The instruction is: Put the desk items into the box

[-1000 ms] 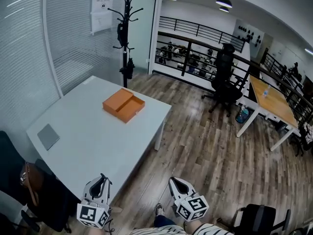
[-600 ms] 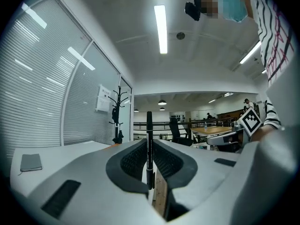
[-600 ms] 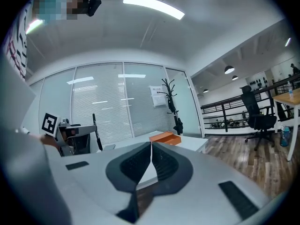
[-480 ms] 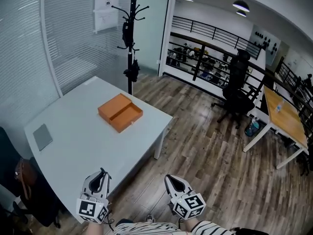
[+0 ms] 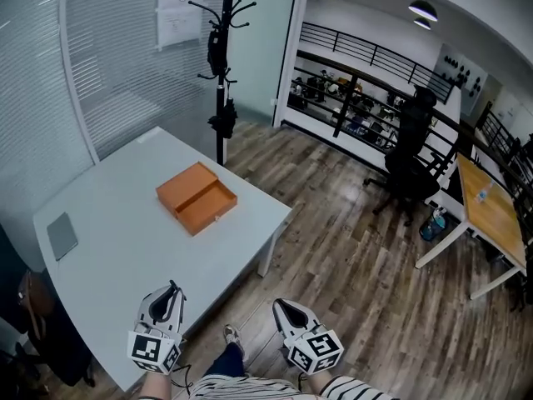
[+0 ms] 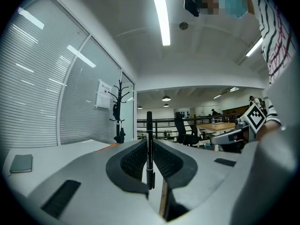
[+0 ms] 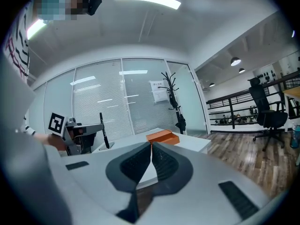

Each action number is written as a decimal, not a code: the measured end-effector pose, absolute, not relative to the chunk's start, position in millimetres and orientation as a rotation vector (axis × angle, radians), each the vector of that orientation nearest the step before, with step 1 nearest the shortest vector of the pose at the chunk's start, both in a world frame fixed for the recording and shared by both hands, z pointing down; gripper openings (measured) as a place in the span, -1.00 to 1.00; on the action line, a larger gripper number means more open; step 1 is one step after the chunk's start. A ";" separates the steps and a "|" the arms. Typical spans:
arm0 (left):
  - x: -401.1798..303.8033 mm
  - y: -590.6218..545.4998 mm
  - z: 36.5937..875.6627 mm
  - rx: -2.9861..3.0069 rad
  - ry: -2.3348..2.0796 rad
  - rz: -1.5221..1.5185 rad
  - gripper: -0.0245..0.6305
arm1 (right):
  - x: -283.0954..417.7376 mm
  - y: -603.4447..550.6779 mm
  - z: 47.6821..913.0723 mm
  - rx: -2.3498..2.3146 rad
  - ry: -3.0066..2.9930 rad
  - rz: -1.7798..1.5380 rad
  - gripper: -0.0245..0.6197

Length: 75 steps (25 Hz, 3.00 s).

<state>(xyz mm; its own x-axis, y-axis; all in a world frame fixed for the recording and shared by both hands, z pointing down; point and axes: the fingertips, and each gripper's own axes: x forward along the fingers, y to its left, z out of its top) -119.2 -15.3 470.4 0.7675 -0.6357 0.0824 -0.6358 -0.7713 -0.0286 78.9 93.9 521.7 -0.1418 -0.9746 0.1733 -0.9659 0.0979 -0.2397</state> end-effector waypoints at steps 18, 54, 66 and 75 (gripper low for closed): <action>-12.8 -228.3 476.7 2.952 -1.020 0.170 -0.77 | 156.4 -91.1 519.1 -2.042 2.344 -0.470 -0.84; 90.5 -401.6 655.7 2.724 -0.982 1.197 -0.77 | 225.3 -296.5 564.4 -1.611 2.799 -0.632 -0.84; 102.2 -421.5 714.4 2.558 -0.835 1.610 -0.77 | 245.6 -314.0 574.0 -1.560 2.850 -0.656 -0.84; 103.9 -429.0 742.2 2.459 -0.806 1.743 -0.77 | 262.6 -319.5 576.3 -1.544 2.865 -0.658 -0.84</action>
<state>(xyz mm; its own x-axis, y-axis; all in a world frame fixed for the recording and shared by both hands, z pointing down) 103.9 -429.0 742.2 0.2427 -0.3950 0.8860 -0.4191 -0.8664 -0.2715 262.6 -319.5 576.3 -0.5552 -0.7607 0.3363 -0.8312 0.4934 -0.2563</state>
